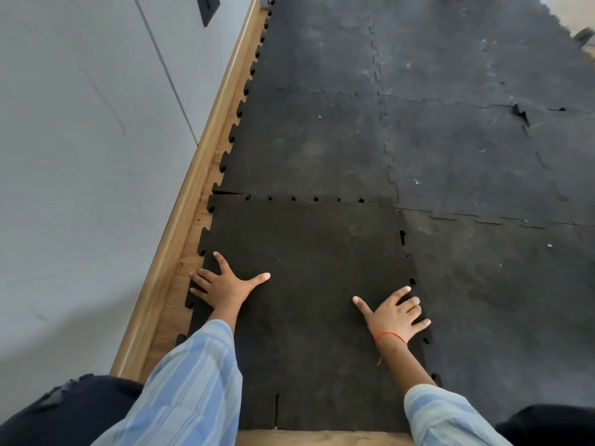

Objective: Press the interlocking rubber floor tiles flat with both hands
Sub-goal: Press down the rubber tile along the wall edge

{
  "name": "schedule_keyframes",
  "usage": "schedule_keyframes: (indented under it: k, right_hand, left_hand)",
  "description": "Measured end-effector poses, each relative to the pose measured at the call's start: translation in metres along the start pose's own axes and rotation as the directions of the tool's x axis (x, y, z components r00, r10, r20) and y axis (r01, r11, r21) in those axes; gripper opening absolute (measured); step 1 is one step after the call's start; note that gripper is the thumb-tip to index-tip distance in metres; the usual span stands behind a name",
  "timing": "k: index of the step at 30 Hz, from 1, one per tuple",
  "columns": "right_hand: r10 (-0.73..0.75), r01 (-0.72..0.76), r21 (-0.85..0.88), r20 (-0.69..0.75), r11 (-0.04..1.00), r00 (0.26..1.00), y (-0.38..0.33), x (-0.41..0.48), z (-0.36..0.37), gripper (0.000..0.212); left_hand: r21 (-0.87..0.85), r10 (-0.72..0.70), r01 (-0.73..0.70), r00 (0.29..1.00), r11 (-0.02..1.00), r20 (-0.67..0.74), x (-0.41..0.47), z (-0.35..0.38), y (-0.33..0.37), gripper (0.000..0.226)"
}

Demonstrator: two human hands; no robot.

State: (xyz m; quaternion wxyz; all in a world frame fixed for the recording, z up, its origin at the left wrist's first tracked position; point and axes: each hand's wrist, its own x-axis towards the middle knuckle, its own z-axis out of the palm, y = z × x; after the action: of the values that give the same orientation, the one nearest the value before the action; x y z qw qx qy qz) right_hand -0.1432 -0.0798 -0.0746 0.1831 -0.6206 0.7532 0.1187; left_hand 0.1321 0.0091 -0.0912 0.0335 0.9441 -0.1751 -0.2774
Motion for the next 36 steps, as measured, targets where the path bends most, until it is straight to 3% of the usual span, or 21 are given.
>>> schedule_keyframes:
  k: [10,19,26,31,36]
  right_hand:
    - [0.046,-0.047,0.045,0.023,0.998,0.999,-0.010,-0.026,0.014,0.119]
    - [-0.023,0.023,-0.015,-0.018,1.000,1.000,0.002,-0.031,0.018,0.118]
    - [-0.076,0.075,0.010,0.039,0.997,0.996,0.010,-0.033,0.021,0.119]
    - [-0.137,0.138,0.019,-0.016,0.990,0.990,0.017,-0.036,0.023,0.114]
    - [-0.053,0.061,0.107,-0.072,0.992,0.996,0.043,-0.038,0.024,0.099]
  left_hand:
    - [-0.106,0.063,-0.071,0.995,0.992,-0.080,0.015,-0.011,-0.015,0.127]
    - [-0.078,0.044,-0.046,0.999,0.996,-0.028,0.018,-0.009,-0.009,0.129]
    - [-0.033,0.039,-0.037,0.998,0.999,0.041,0.011,-0.010,-0.003,0.131]
    - [0.106,0.202,-0.217,0.970,0.970,0.138,-0.027,0.020,0.026,0.132]
    - [0.171,0.313,-0.341,0.935,0.924,0.169,-0.053,0.041,0.043,0.132]
